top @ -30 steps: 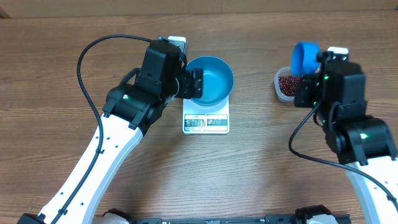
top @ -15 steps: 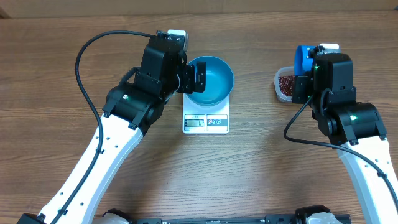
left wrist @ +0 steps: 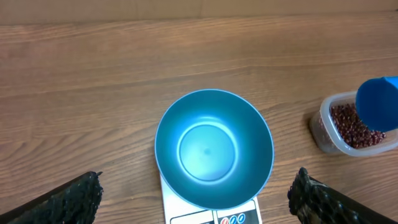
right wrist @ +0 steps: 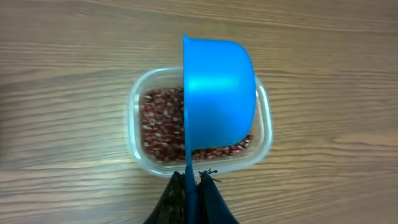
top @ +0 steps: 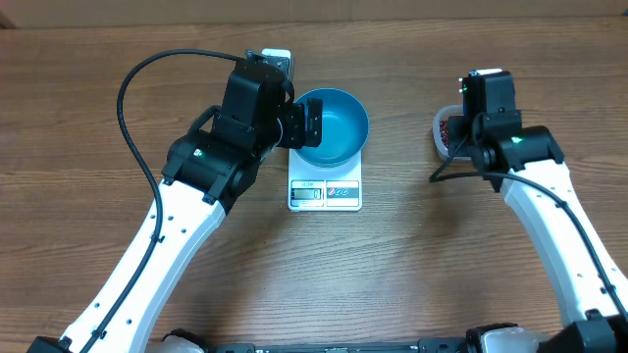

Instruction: Scoop item into bowl and weigh 150g on scale

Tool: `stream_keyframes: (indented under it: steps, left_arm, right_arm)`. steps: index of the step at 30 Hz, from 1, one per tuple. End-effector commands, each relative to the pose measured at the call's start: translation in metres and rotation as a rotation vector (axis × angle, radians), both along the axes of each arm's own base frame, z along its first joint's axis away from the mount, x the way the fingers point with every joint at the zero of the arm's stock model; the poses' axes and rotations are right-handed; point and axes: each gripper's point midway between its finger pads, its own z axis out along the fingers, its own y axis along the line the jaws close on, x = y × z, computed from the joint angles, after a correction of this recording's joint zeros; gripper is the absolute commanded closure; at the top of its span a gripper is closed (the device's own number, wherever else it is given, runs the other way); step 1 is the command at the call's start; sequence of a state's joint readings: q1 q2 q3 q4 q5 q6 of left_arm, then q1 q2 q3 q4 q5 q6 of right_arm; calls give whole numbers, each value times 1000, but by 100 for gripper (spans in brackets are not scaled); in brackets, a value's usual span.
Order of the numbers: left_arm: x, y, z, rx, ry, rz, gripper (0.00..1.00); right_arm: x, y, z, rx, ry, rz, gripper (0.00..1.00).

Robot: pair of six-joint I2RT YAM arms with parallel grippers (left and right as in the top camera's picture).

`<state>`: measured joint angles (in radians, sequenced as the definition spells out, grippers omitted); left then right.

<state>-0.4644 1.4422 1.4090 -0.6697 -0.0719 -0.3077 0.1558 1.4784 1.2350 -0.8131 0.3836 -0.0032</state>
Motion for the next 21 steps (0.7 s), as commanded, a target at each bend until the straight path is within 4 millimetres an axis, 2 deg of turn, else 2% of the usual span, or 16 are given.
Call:
stream_keyframes:
  steps: [1,6,9,13,17,19,21]
  left_arm:
    - [-1,3,1,7,2,15,0]
    - [-1,2,2,2,1,15,0]
    - [-5,-9,2,-54,26,-28,1]
    - [-30,-27,-9,-79,118,-183,0]
    - [-71,-18,-31,20,261,-181,0]
    - [-83,-16,-32,84,263,-178,0]
    - [-100,-17,-24,148,223,-187,0]
  right_arm:
    - [4,-17,11,-72,-29,-52,96]
    - [6,-26,12,-63,-44,-85,96]
    - [6,-30,13,-61,-46,-96,96]
    - [6,-30,13,-61,-47,-95,96]
    - [10,-29,16,-57,-71,-96,96]
    - [11,-29,16,-57,-72,-96,96]
    - [11,-29,16,-57,-72,-96,96]
